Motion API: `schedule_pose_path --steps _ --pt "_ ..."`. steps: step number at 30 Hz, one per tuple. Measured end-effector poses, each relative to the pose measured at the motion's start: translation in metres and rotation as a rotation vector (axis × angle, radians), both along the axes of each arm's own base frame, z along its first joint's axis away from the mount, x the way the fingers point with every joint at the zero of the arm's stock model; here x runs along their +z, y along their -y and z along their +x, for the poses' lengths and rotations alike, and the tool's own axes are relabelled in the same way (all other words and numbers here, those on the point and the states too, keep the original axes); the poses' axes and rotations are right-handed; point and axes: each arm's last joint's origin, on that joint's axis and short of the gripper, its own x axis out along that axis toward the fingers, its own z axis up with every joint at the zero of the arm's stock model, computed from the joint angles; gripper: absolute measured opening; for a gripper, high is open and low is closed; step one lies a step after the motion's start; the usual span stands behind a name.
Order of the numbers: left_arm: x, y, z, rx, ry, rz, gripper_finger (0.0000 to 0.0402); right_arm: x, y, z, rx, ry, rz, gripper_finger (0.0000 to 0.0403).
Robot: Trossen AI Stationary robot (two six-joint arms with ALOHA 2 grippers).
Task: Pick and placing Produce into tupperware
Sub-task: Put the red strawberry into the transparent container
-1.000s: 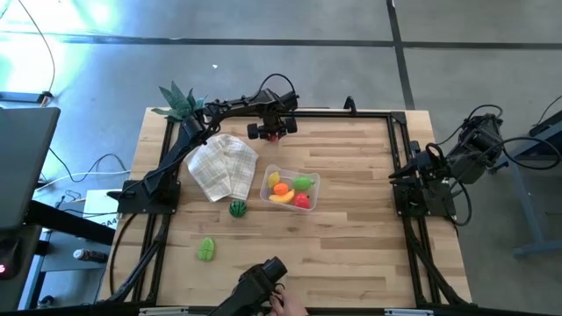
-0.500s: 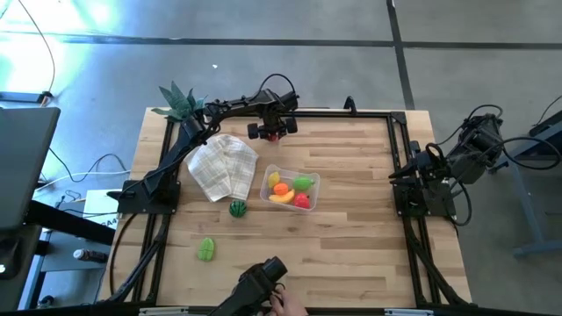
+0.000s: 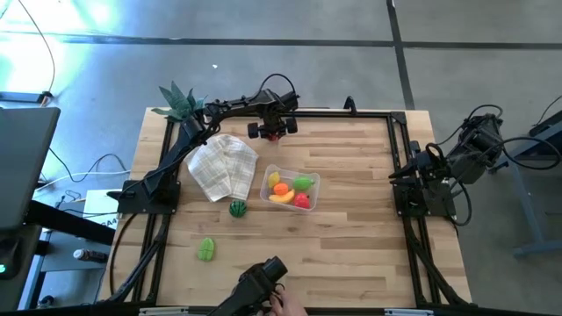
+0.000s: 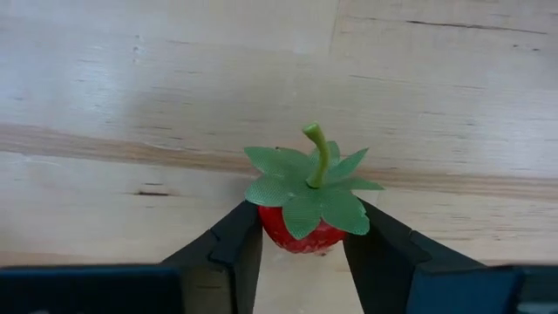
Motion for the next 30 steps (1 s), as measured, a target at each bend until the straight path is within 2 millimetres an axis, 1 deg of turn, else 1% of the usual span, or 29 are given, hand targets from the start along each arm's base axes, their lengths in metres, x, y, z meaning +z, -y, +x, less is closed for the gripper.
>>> schedule_pose_path --steps 4,12,18,22,25,30 --pt "0.0 0.0 0.0 -0.001 0.0 0.003 0.0141 0.0 0.0 0.0 0.0 0.0 0.0 0.0058" --pt "0.0 0.0 0.0 -0.012 -0.008 0.015 0.0124 0.0 0.0 0.0 0.0 0.0 0.0 0.0058" --pt "0.002 0.001 0.003 -0.034 -0.015 0.039 0.0131 0.0 0.0 0.0 0.0 0.0 0.0 0.0058" --pt "0.016 0.0 0.008 -0.049 -0.014 0.08 0.0132 0.0 0.0 0.0 0.0 0.0 0.0 0.0058" --pt "0.032 0.002 0.013 -0.062 -0.015 0.112 0.0132 0.0 0.0 0.0 0.0 0.0 0.0 0.0058" --pt "0.064 0.015 0.023 -0.102 -0.036 0.158 0.0133 0.0 0.0 0.0 0.0 0.0 0.0 0.0058"
